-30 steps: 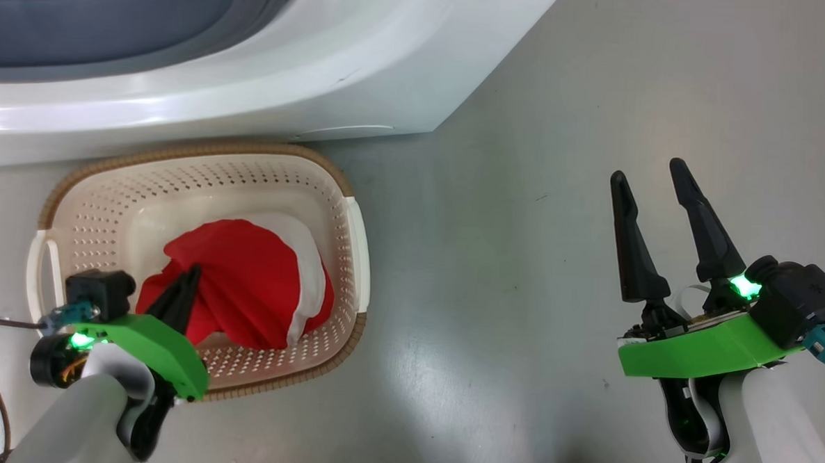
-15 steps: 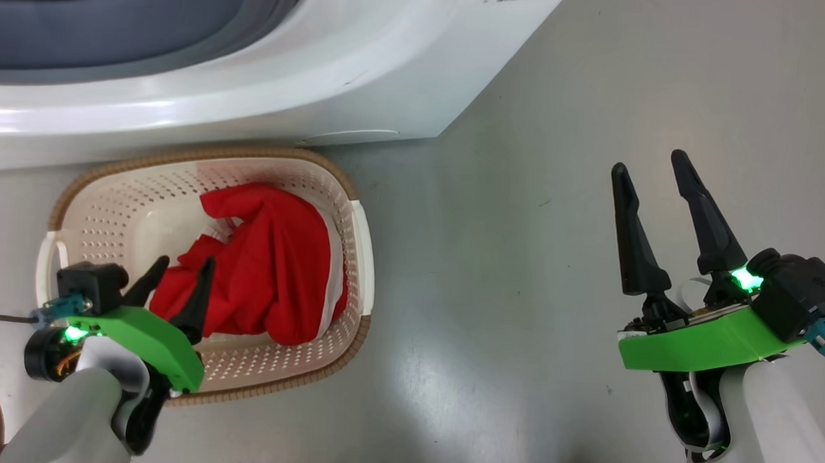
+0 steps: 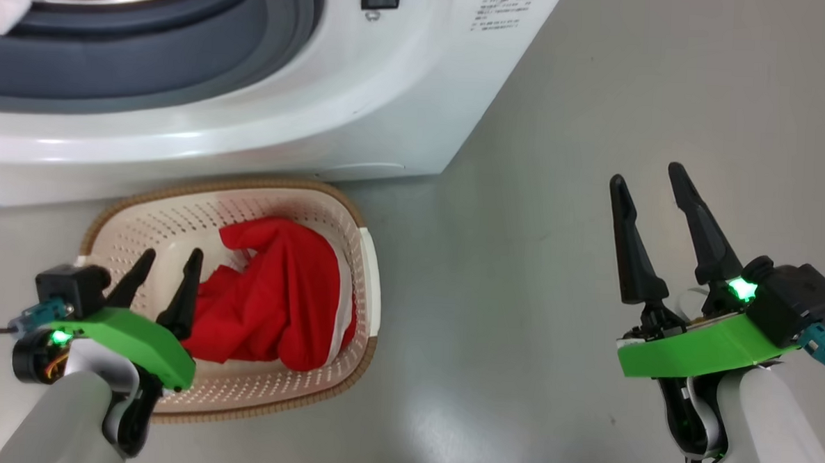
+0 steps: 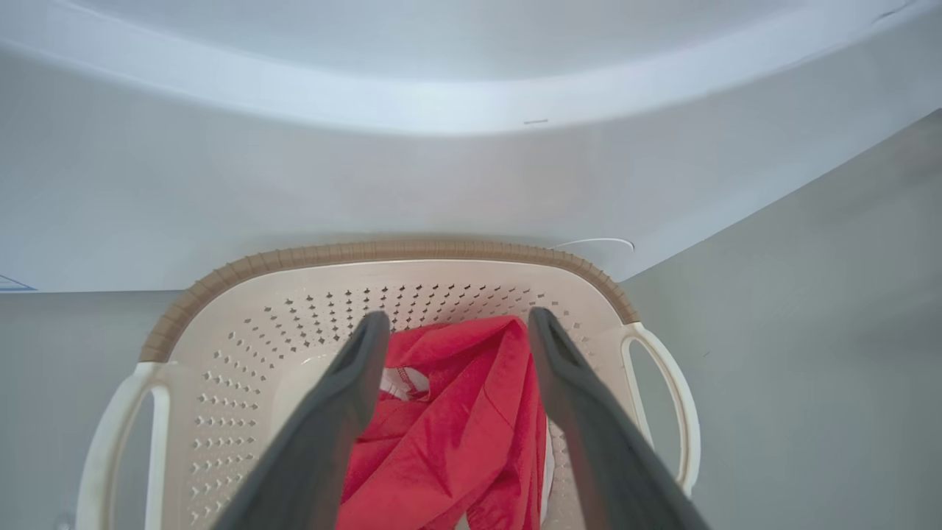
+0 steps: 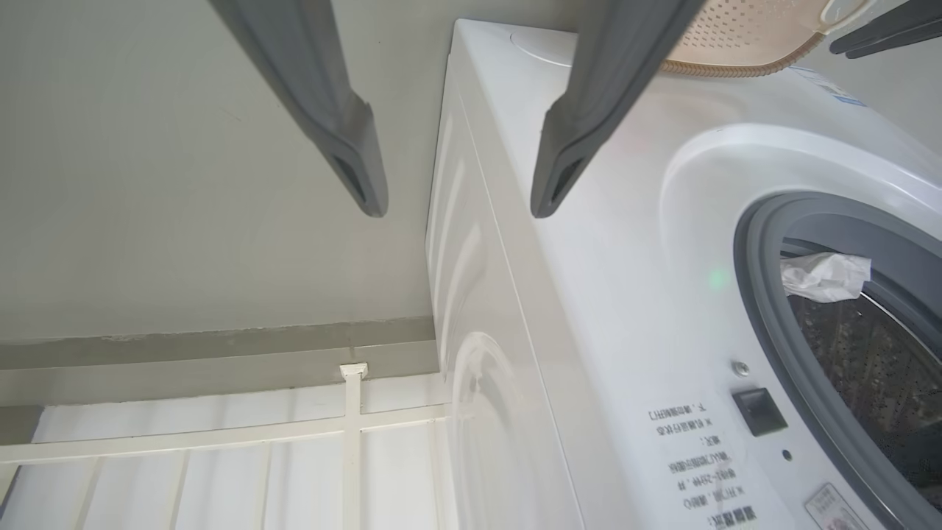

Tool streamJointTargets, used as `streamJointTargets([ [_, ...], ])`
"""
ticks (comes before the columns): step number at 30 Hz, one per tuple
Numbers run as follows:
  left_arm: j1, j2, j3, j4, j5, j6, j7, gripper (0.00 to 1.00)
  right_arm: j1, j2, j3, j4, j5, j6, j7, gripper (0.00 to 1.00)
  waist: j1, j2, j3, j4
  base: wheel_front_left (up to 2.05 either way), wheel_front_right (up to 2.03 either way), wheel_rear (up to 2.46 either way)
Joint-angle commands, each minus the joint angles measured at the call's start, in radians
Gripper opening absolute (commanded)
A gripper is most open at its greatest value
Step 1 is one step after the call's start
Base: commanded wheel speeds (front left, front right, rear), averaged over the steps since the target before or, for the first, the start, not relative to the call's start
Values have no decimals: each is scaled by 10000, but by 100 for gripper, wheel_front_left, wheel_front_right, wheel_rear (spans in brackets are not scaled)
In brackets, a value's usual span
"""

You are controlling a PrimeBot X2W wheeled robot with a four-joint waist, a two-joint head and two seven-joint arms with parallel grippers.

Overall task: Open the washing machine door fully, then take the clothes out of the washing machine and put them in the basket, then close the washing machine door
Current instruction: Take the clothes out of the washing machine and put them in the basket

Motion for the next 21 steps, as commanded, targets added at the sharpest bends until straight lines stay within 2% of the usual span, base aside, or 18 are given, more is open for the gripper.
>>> streamJointTargets([
  [1,365,292,544,-311,210,-56,-80,100,327,-1,174,-156,-133,48,-65,100,0,-1,-429,71,0,0,0],
  [9,1138,63,1821,-1229,1111,-56,-80,100,690,-1,167,3,-243,48,-65,100,0,-1,-1284,194,0,0,0],
  [21,2945,-617,3836,-3595,2725,-56,-80,100,1442,-1,45,224,-402,48,-65,100,0,-1,-2730,399,0,0,0],
])
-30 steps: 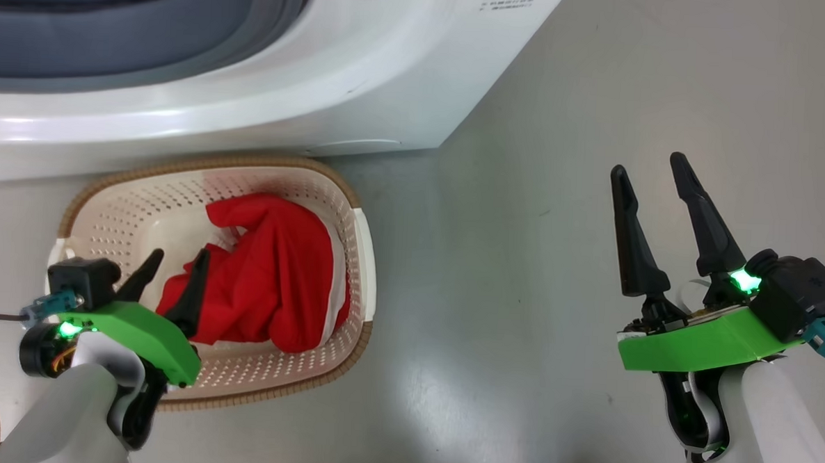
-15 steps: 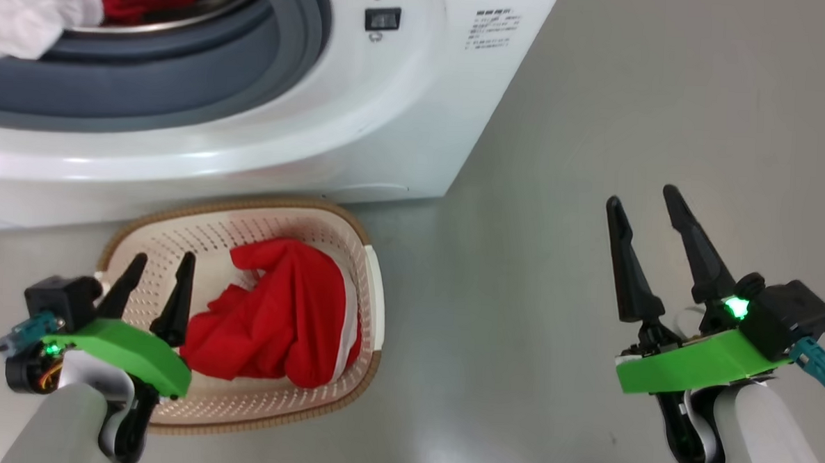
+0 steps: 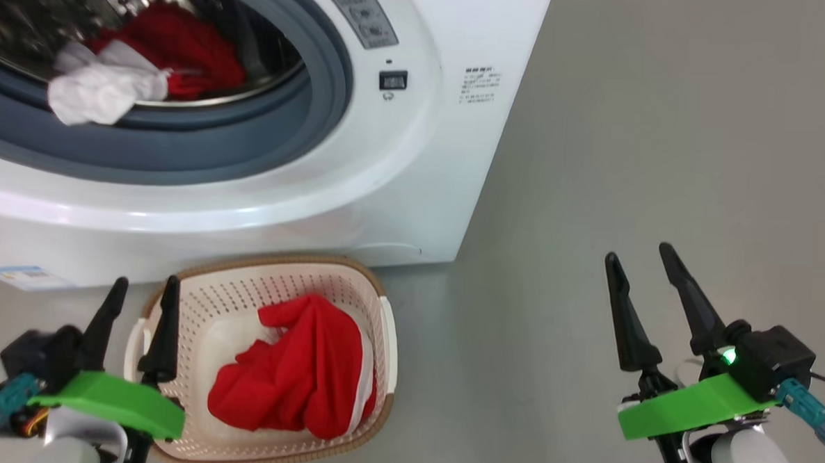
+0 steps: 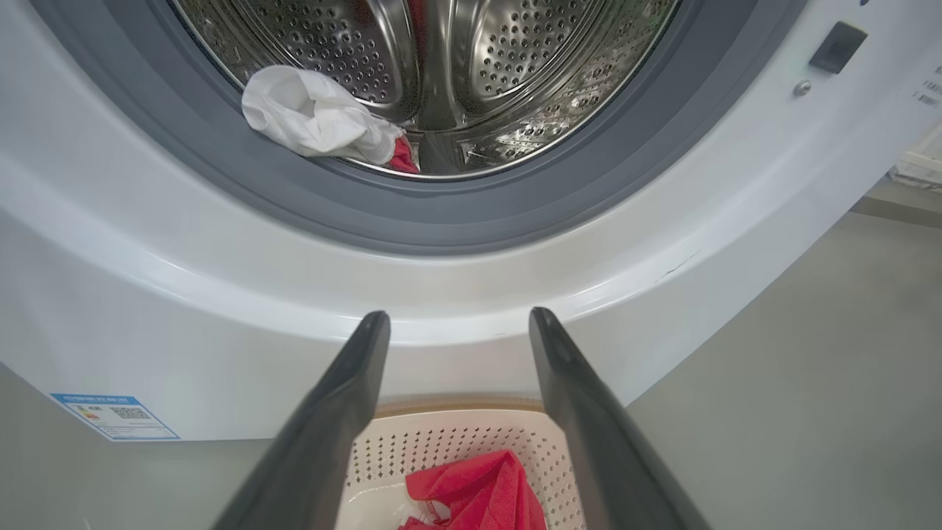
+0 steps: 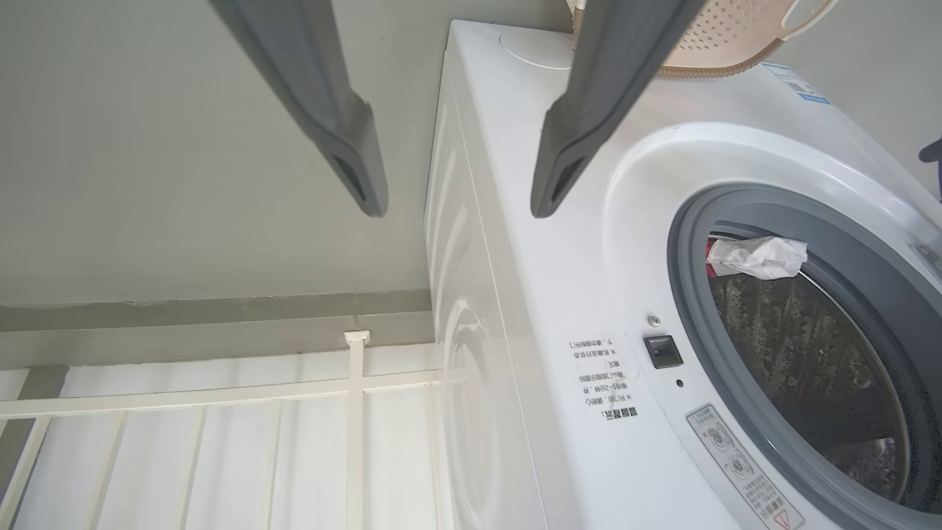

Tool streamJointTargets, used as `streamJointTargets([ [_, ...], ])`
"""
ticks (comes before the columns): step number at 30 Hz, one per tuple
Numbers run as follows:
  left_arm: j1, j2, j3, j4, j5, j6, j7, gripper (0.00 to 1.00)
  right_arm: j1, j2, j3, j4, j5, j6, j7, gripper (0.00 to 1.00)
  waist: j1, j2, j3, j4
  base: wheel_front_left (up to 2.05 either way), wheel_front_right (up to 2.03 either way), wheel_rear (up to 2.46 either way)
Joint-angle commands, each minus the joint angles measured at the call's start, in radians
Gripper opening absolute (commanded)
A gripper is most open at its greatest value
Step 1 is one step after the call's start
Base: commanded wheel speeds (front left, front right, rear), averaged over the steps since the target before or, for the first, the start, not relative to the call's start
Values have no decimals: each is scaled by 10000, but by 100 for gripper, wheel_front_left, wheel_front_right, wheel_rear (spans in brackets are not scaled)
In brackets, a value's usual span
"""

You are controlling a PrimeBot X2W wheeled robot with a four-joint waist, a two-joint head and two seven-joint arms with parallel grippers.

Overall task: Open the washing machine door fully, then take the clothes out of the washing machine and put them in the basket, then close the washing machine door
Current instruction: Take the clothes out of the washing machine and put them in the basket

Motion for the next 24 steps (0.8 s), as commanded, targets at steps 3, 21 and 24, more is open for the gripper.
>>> streamJointTargets([
  [3,544,124,718,-785,380,-56,-80,100,265,-3,153,-155,-147,48,-65,100,0,0,-709,126,0,0,0],
  [21,3481,-980,2457,-3897,1804,-56,-80,100,1290,-187,-16,-251,-136,48,-65,100,0,0,-1773,150,0,0,0],
  [24,3834,-1149,2671,-4223,1835,-56,-80,100,1375,-216,-60,-291,-121,48,-65,100,0,0,-1781,113,0,0,0],
])
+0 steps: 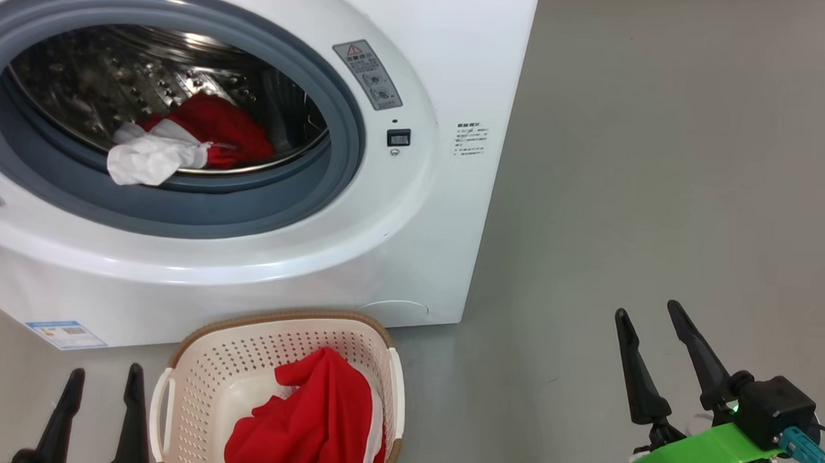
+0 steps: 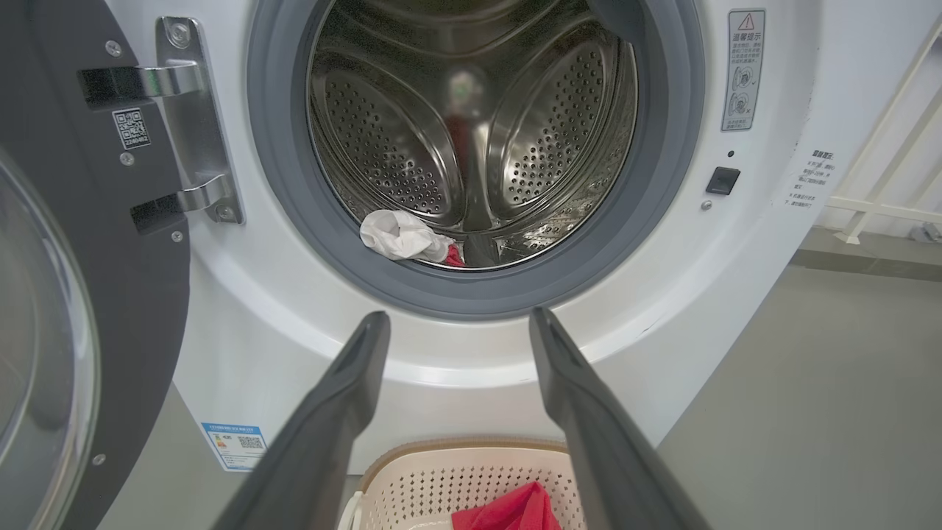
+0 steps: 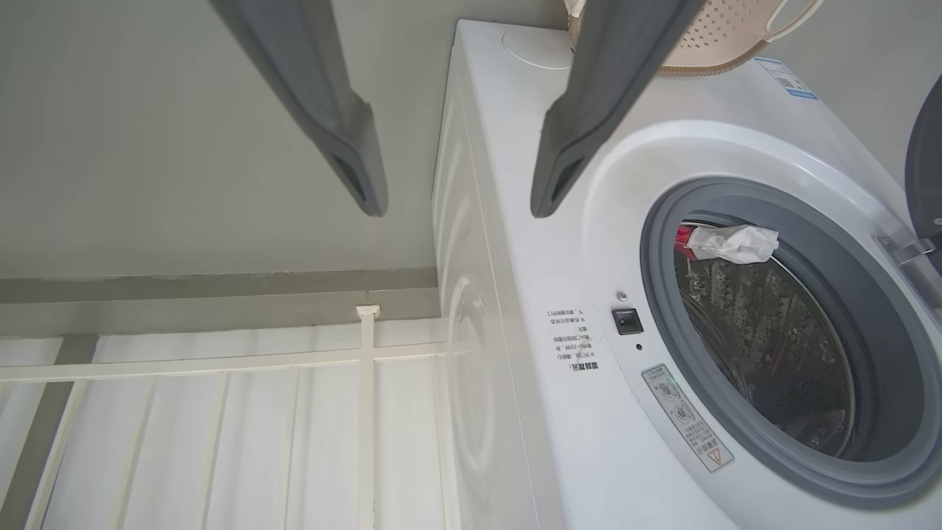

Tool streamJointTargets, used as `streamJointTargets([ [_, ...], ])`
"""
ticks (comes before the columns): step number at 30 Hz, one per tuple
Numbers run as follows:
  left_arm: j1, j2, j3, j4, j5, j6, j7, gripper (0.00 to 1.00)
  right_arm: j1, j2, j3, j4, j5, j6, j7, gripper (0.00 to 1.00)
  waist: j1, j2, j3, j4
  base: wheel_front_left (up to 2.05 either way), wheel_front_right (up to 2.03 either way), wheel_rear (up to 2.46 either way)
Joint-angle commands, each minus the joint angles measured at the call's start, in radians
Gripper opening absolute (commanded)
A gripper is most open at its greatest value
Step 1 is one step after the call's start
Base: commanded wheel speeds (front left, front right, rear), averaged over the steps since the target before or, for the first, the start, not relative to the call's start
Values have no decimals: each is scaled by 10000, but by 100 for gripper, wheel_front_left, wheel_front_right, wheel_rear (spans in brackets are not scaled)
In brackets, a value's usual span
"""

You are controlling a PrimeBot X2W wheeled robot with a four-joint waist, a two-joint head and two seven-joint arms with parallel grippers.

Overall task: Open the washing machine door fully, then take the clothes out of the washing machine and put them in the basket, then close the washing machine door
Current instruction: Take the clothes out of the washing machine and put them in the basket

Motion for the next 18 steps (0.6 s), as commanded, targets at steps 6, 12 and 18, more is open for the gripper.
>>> streamJointTargets([
  [6,168,-67,530,-621,113,-54,-80,100,146,-132,93,-327,28,48,-65,100,0,0,83,-17,0,0,0],
  [12,139,-138,548,-717,168,-54,-80,100,91,-103,106,-335,20,48,-65,100,0,0,186,-41,0,0,0],
  [18,75,-167,535,-741,208,-54,-80,100,35,-75,102,-325,18,48,-65,100,0,0,214,-70,0,0,0],
])
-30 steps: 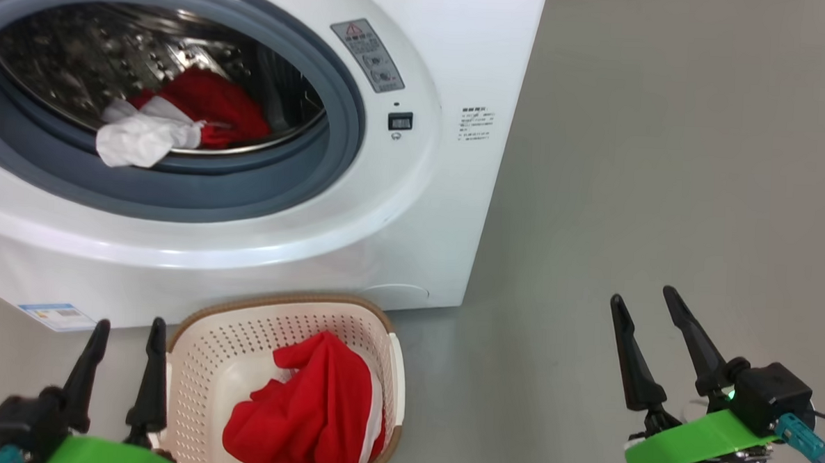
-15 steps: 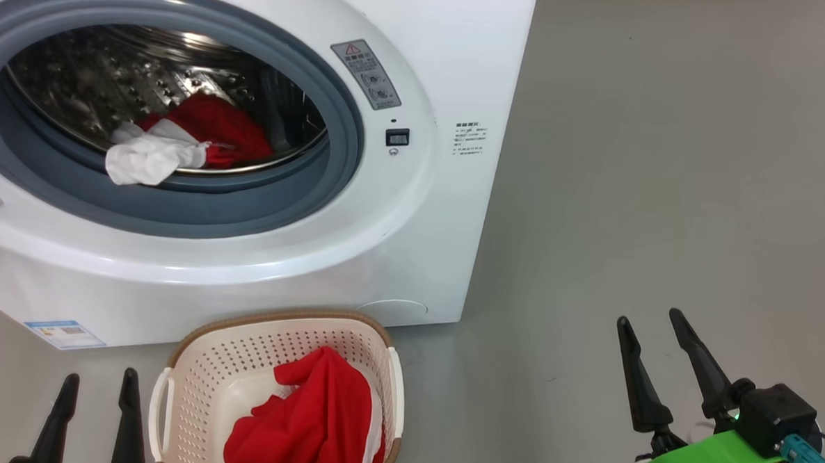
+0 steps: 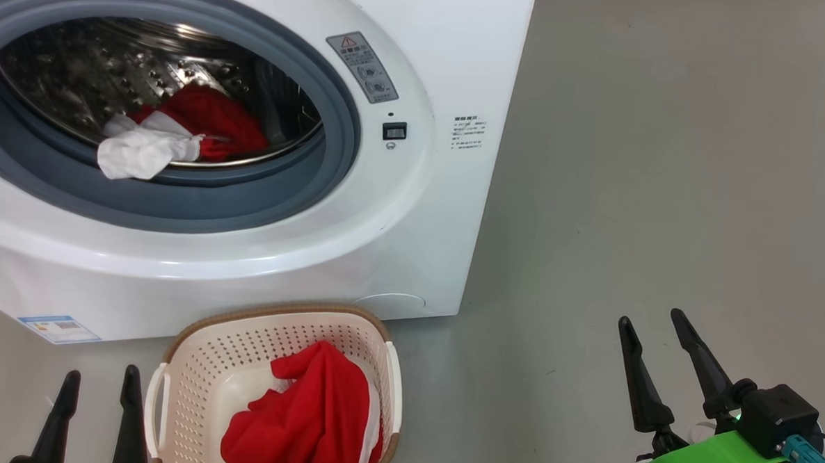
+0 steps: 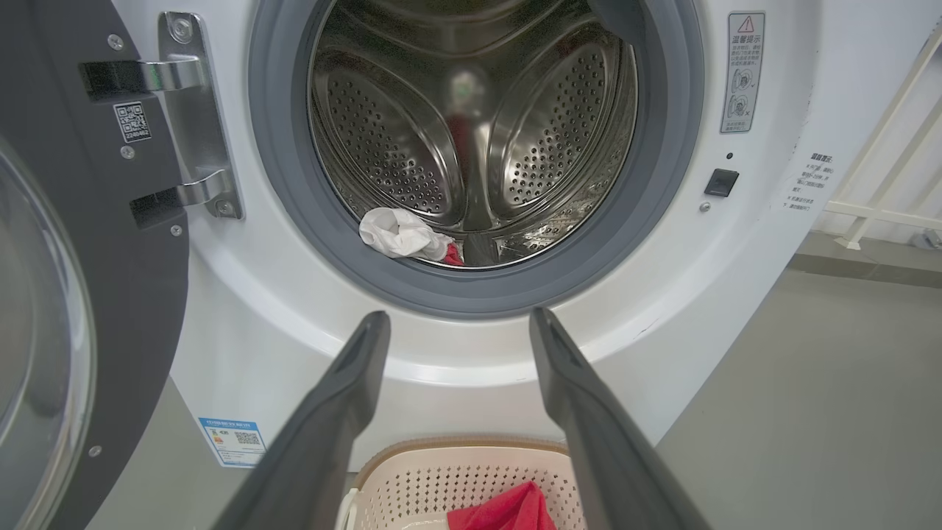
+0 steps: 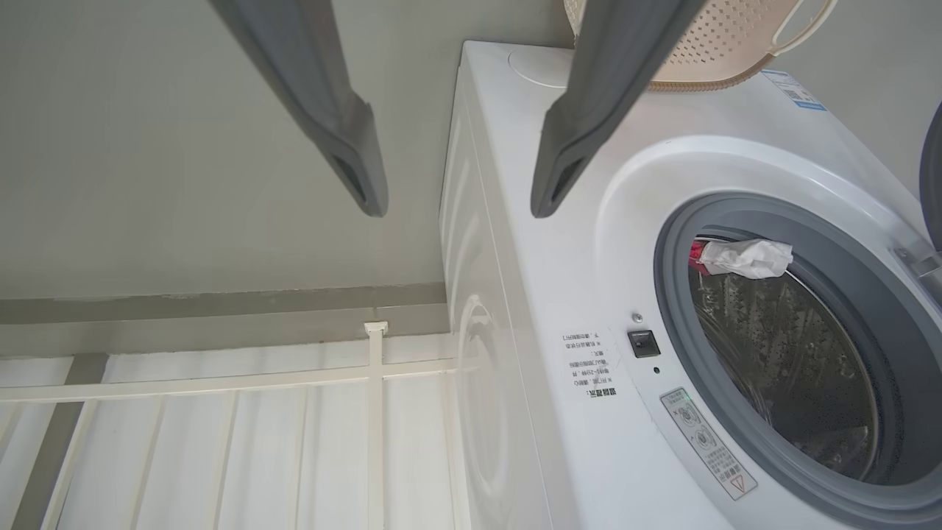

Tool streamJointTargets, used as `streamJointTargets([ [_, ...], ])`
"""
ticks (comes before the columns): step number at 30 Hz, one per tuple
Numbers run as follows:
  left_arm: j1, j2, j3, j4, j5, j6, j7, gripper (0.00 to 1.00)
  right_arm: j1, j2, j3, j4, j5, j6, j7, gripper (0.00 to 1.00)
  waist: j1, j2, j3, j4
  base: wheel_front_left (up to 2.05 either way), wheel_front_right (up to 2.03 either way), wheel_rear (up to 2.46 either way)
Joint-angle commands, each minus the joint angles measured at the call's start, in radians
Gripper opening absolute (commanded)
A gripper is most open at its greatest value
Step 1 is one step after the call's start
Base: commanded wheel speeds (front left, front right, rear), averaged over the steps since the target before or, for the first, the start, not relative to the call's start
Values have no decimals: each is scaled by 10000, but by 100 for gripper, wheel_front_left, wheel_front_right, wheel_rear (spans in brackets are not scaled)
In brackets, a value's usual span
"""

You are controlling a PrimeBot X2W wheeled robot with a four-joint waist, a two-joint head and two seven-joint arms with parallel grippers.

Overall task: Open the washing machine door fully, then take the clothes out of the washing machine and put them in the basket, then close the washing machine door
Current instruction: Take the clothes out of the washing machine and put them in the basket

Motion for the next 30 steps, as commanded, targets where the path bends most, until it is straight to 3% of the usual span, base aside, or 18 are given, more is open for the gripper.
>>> streamJointTargets([
  [1,-170,79,343,-290,123,-56,-80,100,-187,-75,172,-254,17,48,-65,100,0,0,1,-5,0,0,0],
  [9,-378,86,165,-127,236,-56,-80,100,-222,-36,163,-258,1,48,-65,100,0,0,96,31,0,0,0],
  [14,-1099,372,-203,379,404,-56,-80,100,-399,0,246,-272,-20,48,-65,100,0,0,388,64,0,0,0],
  [30,-5928,1974,-1503,4042,2315,280,475,100,-1308,70,570,-384,143,48,-65,100,0,0,1832,-99,0,0,0],
])
